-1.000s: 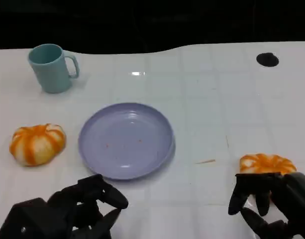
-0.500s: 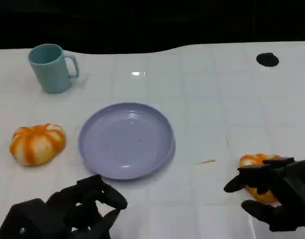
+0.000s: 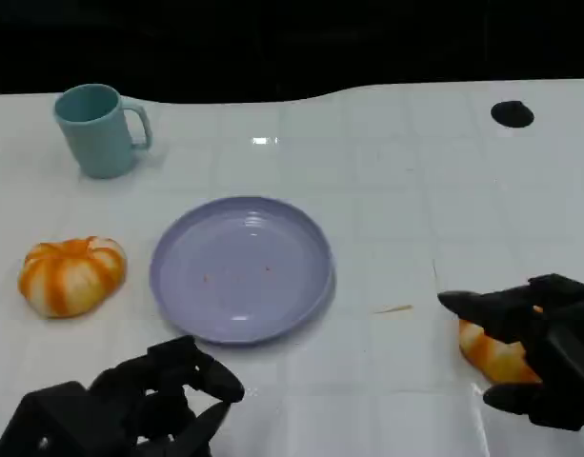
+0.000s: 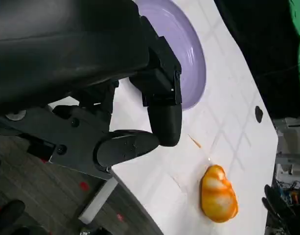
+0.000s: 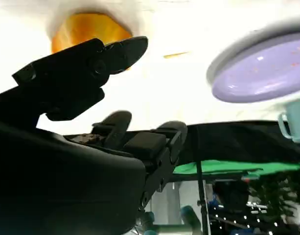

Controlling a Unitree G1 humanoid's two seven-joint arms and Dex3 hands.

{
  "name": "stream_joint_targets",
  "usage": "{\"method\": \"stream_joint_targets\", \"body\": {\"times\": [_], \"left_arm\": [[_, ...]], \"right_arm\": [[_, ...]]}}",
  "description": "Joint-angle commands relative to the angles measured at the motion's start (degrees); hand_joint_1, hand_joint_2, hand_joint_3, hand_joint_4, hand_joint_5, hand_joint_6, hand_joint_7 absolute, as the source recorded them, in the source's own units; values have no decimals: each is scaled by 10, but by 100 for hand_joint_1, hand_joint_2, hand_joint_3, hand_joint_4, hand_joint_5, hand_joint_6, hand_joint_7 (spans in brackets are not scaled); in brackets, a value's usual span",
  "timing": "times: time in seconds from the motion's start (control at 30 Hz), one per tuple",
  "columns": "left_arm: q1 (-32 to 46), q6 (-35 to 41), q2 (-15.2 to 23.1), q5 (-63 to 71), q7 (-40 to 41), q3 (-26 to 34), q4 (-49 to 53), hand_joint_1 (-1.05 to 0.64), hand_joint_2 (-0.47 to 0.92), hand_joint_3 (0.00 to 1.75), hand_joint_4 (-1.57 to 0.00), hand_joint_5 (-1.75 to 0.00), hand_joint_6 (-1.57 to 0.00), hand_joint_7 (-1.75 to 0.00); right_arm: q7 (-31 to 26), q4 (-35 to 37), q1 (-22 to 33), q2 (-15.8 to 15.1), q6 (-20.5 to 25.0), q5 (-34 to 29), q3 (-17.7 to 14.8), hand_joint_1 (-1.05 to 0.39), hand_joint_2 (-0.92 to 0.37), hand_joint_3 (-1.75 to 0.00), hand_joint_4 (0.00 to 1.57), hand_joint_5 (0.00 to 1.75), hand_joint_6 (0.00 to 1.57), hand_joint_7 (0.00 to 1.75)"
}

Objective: Grasp the bread from the table and place it into the plate.

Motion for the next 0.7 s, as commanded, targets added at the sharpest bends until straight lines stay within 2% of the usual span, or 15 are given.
{"method": "stream_joint_targets", "body": {"times": [0.03,0.13,0.4,0.7], "left_arm": [[7,-7,5,-5,-5,5,-5,-28,81,65,-67,-175,-63,-129],[9,-3,5,-9,-6,7,-8,-29,80,65,-67,-175,-63,-129],[10,7,5,-12,-4,5,-17,-29,81,64,-66,-175,-62,-129],[6,7,6,-5,-1,1,-17,-30,81,63,-66,-175,-63,-129]], "right_arm": [[32,-27,7,-10,33,-28,0,-48,-78,-1,7,46,32,0],[47,-35,8,-11,49,-49,4,-50,-78,0,1,56,29,0],[84,-28,-4,-13,82,-86,16,-51,-78,0,0,53,28,1],[86,59,-56,-15,104,-97,43,-45,-81,-1,7,53,35,2]]}}
